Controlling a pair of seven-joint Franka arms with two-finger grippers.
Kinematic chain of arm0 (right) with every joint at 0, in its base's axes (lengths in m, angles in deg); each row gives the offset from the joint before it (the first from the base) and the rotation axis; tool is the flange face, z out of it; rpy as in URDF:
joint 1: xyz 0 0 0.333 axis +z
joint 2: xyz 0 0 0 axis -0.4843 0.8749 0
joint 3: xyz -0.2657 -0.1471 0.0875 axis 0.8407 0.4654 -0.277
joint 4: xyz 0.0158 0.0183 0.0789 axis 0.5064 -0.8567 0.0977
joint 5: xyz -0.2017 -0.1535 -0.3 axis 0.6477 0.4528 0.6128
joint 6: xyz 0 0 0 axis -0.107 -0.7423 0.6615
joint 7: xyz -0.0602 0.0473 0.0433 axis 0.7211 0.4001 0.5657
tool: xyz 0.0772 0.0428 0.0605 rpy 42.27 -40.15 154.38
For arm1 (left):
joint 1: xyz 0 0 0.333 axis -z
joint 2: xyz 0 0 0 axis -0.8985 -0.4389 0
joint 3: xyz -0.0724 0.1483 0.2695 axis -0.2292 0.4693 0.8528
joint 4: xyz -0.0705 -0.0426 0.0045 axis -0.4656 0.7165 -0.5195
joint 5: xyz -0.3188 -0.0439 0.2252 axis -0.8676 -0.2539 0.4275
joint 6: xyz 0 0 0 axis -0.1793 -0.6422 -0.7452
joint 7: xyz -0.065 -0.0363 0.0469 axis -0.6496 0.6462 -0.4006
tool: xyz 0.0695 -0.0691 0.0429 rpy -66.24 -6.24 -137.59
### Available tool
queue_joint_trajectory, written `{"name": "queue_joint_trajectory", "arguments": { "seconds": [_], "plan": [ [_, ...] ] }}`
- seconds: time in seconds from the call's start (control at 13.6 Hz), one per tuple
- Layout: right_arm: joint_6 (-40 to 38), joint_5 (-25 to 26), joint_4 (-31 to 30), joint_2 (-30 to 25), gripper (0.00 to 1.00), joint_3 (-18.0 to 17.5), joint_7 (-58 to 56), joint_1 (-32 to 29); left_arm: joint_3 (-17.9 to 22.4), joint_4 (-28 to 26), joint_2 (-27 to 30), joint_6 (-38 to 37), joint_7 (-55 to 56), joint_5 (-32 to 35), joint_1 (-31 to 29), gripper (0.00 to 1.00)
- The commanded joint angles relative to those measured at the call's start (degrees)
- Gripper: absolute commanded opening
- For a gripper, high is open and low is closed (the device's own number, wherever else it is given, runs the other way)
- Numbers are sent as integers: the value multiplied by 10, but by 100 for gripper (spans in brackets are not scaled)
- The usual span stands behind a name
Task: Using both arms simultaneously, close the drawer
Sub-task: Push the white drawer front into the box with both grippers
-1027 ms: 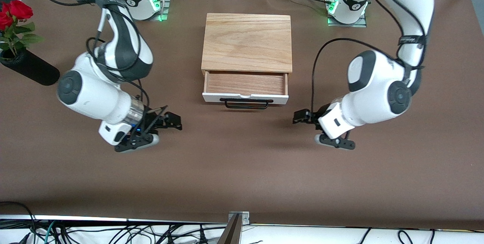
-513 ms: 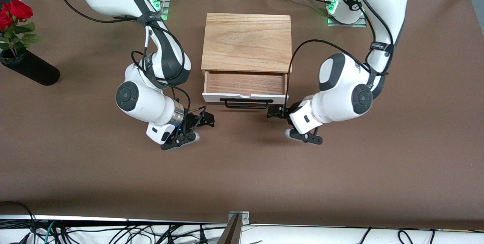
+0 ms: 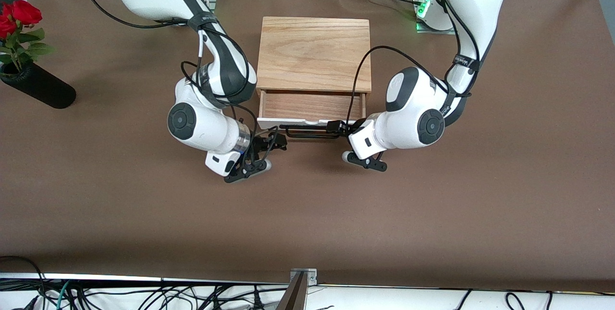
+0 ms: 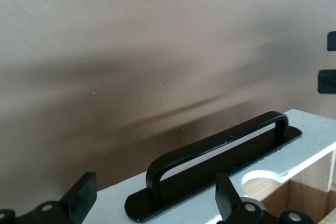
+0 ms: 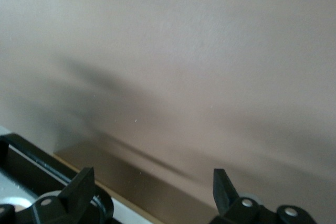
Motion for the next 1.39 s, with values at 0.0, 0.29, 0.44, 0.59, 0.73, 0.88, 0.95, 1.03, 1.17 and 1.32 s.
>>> {"name": "queue_joint_trajectory", "arguments": {
  "seconds": [0.0, 0.29, 0.44, 0.59, 0.73, 0.88, 0.95, 1.03, 1.17, 1.32],
  "plan": [
    [-42, -13, 17, 7, 100, -3, -4, -1, -10, -14, 1, -4, -7, -20, -1, 100],
    [-74, -13, 16, 6, 100, -17, 46, -1, -10, -17, 1, -6, -7, -21, -1, 100],
    [-75, -13, 15, 6, 100, -19, 51, 0, -11, -20, 1, -19, -7, -20, -1, 100],
    [-77, -13, 12, 7, 100, -20, 51, 3, -11, -22, 1, -28, -8, -20, -1, 100],
    [-89, -14, 12, 7, 100, -21, 53, 7, -11, -23, 1, -31, -7, -20, -2, 100],
    [-113, -14, 10, 7, 100, -21, 54, 7, -11, -23, 1, -42, -7, -20, -2, 100],
    [-128, -14, 10, 7, 100, -21, 54, 8, -11, -24, 1, -46, -6, -20, -2, 100],
    [-141, -14, 10, 7, 100, -21, 54, 9, -11, -23, 1, -53, -7, -20, -2, 100],
    [-152, -14, 7, 7, 100, -21, 55, 16, -11, -24, 1, -57, -7, -20, -2, 100],
    [-160, -14, 5, 7, 100, -21, 55, 23, -11, -24, 1, -61, -6, -21, -1, 100]
  ]
}}
